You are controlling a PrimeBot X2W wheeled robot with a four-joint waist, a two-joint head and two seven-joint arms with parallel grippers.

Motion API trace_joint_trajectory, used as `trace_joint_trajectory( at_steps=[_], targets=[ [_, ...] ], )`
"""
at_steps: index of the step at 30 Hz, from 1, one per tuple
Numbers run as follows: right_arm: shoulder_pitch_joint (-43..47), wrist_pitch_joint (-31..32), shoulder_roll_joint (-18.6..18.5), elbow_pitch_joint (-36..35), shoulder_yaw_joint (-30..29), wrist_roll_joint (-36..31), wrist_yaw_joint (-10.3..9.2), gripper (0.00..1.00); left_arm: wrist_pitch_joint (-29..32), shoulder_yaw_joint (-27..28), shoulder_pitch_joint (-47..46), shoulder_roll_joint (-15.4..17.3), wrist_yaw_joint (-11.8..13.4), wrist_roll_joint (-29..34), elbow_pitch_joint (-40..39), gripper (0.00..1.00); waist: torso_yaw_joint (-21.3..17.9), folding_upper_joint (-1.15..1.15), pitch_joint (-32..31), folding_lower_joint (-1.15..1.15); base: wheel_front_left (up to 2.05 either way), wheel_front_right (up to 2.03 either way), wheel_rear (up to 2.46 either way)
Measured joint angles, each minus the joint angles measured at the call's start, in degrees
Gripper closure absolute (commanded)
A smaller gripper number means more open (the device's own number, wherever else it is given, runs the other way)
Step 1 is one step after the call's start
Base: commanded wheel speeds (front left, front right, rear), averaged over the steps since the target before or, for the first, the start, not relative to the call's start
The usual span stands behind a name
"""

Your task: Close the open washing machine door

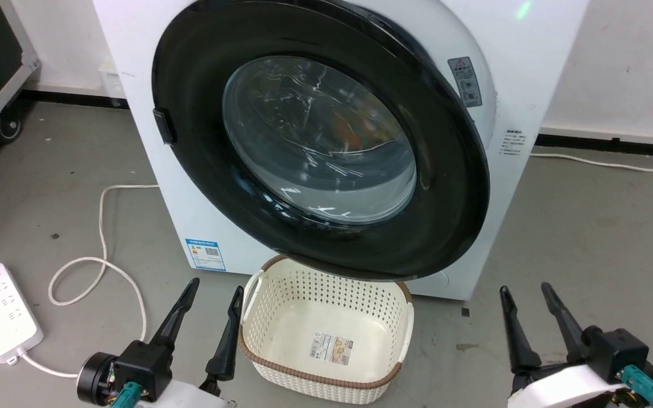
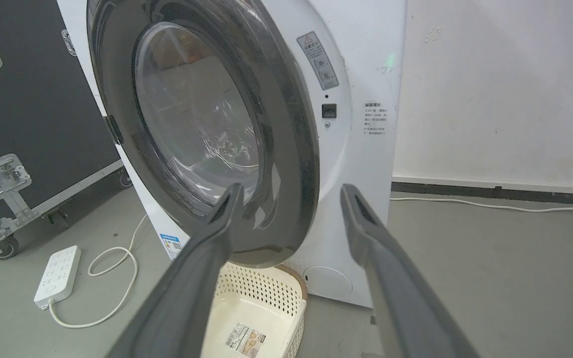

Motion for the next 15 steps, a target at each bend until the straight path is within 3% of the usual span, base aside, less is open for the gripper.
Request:
trace_joint_trajectory(
  at_steps=[1,2,3,4,13,15],
  targets=[
    [0.0,0.0,0.0,0.0,0.0,0.0,0.00,0.22,0.0,0.0,0.0,0.0,0.0,0.0,0.0,0.00,0.0,0.00,0.0,0.00,0.00,0.00,0.00],
    [0.0,0.0,0.0,0.2,0.3,0.2,0.00,0.69,0.0,0.0,-0.1,0.0,-0.1,0.0,0.5,0.00,-0.2,0.00,0.2,0.00,0.00,0.00,0.00],
    [0.0,0.0,0.0,0.2,0.3,0.2,0.00,0.95,0.0,0.0,-0.1,0.0,-0.1,0.0,0.5,0.00,-0.2,0.00,0.2,0.00,0.00,0.00,0.00],
    [0.0,0.0,0.0,0.2,0.5,0.3,0.00,1.00,0.0,0.0,-0.1,0.0,-0.1,0.0,0.7,0.00,-0.3,0.00,0.4,0.00,0.00,0.00,0.00],
    [-5.3,0.0,-0.4,0.9,8.1,-4.1,0.00,1.00,0.0,-1.3,-2.7,0.6,-0.1,1.1,0.2,0.00,0.2,0.00,4.1,0.00,0.00,0.00,0.00],
    [-11.1,0.0,-2.8,2.7,12.0,-4.3,0.02,1.00,0.0,-1.6,-4.5,0.8,-0.1,1.5,-0.8,0.00,0.6,0.00,6.7,0.01,0.00,0.00,0.00]
  ],
)
